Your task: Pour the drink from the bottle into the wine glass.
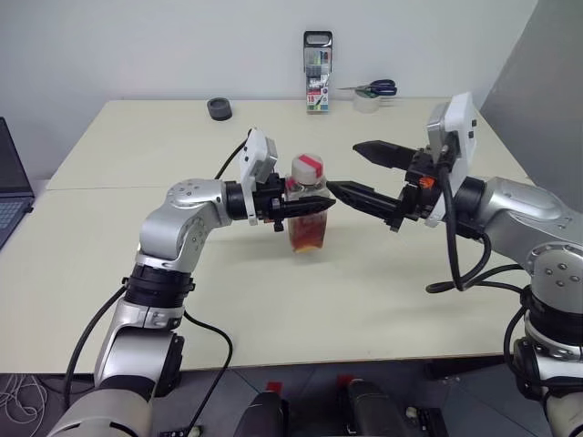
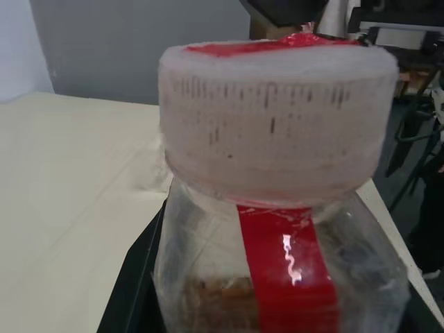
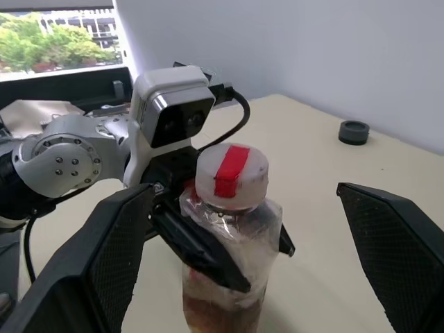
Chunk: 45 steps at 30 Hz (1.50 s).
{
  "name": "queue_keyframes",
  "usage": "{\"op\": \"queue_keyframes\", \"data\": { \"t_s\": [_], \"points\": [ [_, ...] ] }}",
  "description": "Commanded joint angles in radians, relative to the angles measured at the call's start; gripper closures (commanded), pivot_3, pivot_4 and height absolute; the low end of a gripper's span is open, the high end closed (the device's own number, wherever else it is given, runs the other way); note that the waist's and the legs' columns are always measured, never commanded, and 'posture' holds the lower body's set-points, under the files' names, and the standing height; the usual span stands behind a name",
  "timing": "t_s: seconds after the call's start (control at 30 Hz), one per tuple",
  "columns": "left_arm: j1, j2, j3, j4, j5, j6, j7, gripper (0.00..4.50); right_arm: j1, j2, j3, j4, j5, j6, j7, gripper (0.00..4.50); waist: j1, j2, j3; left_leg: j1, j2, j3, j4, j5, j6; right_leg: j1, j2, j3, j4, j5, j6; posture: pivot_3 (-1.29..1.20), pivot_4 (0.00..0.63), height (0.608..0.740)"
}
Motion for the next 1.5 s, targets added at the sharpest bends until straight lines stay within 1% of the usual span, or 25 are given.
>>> {"op": "queue_keyframes", "data": {
  "t_s": [0.03,0.17,0.23,0.3,0.53,0.67,0.8,0.87,0.93,0.97,1.07,1.1,1.33,1.4,1.47,1.5],
  "points": [
    [-0.028,-0.022,0.003,-0.009,0.007,-0.042,0.001,2.73,-0.031,0.038,0.031,-0.045,-0.041,-0.008,-0.074,0.0,0.0,0.0,0.0,0.0,0.0,0.0,0.0,0.0,0.0,0.0,0.0,0.0,0.0,0.0,0.0,0.0,0.15,0.74],
    [-0.017,-0.036,-0.007,-0.013,0.026,-0.066,-0.002,2.73,-0.019,0.1,0.105,-0.035,-0.175,-0.038,-0.184,0.0,-0.001,0.0,0.0,0.0,0.0,0.0,0.0,0.0,0.0,-0.001,0.0,0.002,0.0,0.0,0.0,0.0,0.15,0.74],
    [-0.012,-0.037,-0.011,-0.019,0.031,-0.074,-0.002,2.73,-0.02,0.154,0.105,-0.026,-0.204,-0.035,-0.245,0.0,-0.001,0.0,0.0,0.0,0.0,0.0,0.0,0.0,0.0,-0.001,0.0,0.002,0.0,0.0,0.0,0.0,0.15,0.74],
    [-0.011,-0.039,-0.01,-0.022,0.034,-0.076,-0.001,2.73,-0.02,0.198,0.09,-0.03,-0.204,-0.019,-0.275,0.0,-0.001,0.0,0.0,0.0,0.001,0.0,0.0,0.0,0.0,-0.001,0.0,0.002,0.001,0.0,0.0,0.0,0.15,0.74],
    [-0.016,-0.053,-0.011,0.001,0.051,-0.101,0.005,2.73,0.002,0.241,0.103,-0.051,-0.2,0.006,-0.289,0.0,-0.001,0.0,0.0,-0.001,0.0,0.0,0.0,0.0,0.0,-0.002,0.0,0.002,0.001,0.0,0.0,0.0,0.15,0.74],
    [-0.017,-0.061,-0.009,0.0,0.051,-0.102,0.009,2.73,0.01,0.263,0.091,-0.057,-0.169,0.024,-0.291,0.0,-0.001,0.0,0.0,-0.001,0.0,0.0,0.0,0.0,0.0,-0.002,0.0,0.002,0.001,0.0,0.0,0.0,0.15,0.74],
    [-0.022,-0.068,-0.007,0.004,0.053,-0.103,0.013,2.73,0.015,0.274,0.083,-0.06,-0.172,0.025,-0.292,0.0,-0.002,0.0,0.0,-0.001,0.0,0.0,0.0,0.0,0.0,-0.002,0.0,0.002,0.001,0.0,0.0,0.0,0.15,0.74],
    [-0.023,-0.069,-0.006,0.004,0.052,-0.103,0.014,2.73,0.016,0.276,0.082,-0.06,-0.173,0.023,-0.289,0.39,-0.002,0.0,0.0,-0.001,0.0,0.0,0.0,0.0,0.0,-0.002,0.0,0.001,0.001,0.0,0.0,0.0,0.15,0.74],
    [-0.021,-0.068,-0.006,0.001,0.052,-0.103,0.015,2.73,0.016,0.28,0.079,-0.061,-0.172,0.019,-0.288,0.92,-0.002,0.0,0.0,-0.001,0.0,0.0,0.0,0.0,0.0,-0.002,0.0,0.001,0.001,0.0,0.0,0.0,0.15,0.74],
    [-0.021,-0.067,-0.007,0.0,0.052,-0.103,0.015,2.73,0.015,0.282,0.077,-0.062,-0.17,0.018,-0.287,1.34,-0.002,0.0,0.0,-0.001,0.0,0.0,0.0,0.0,0.0,-0.002,0.0,0.001,0.001,0.0,0.0,0.0,0.15,0.74],
    [-0.019,-0.066,-0.007,0.0,0.053,-0.103,0.017,2.73,0.013,0.286,0.072,-0.064,-0.167,0.016,-0.282,2.41,-0.002,0.0,0.0,-0.001,0.0,0.0,0.0,0.0,0.0,-0.002,0.0,0.001,0.001,0.0,0.0,0.0,0.15,0.74],
    [-0.018,-0.066,-0.007,-0.001,0.053,-0.103,0.017,2.73,0.013,0.286,0.071,-0.065,-0.167,0.016,-0.28,2.62,-0.002,0.0,0.0,-0.001,0.0,0.0,0.0,0.0,0.0,-0.002,0.0,0.001,0.001,0.0,0.0,0.0,0.15,0.74],
    [-0.004,-0.064,-0.009,-0.032,0.046,-0.085,0.025,2.73,0.009,0.282,0.06,-0.068,-0.154,0.012,-0.261,2.62,-0.002,0.0,0.0,-0.001,0.0,0.0,0.0,0.0,0.0,-0.002,0.0,0.001,0.001,0.0,0.0,0.0,0.15,0.74],
    [0.008,-0.064,-0.01,-0.076,0.032,-0.064,0.031,2.73,-0.015,0.239,0.041,-0.044,-0.128,0.001,-0.186,2.62,-0.003,0.0,0.0,-0.001,0.0,0.0,0.0,0.0,0.0,-0.002,0.0,0.001,0.001,0.0,0.0,0.0,0.15,0.74],
    [0.026,-0.063,-0.018,-0.137,0.015,-0.032,0.037,2.73,-0.051,0.173,0.02,-0.008,-0.083,-0.021,-0.05,2.62,-0.003,0.001,0.0,-0.001,0.0,0.0,0.0,0.0,0.0,-0.002,0.0,0.001,0.001,0.0,0.0,0.0,0.15,0.74],
    [0.032,-0.062,-0.022,-0.156,0.011,-0.021,0.039,2.73,-0.061,0.151,0.016,0.006,-0.072,-0.031,-0.005,2.62,-0.002,0.001,0.0,-0.001,-0.001,0.0,0.0,0.0,0.0,-0.001,0.0,0.001,0.001,0.0,0.0,0.0,0.15,0.74]
  ]
}}
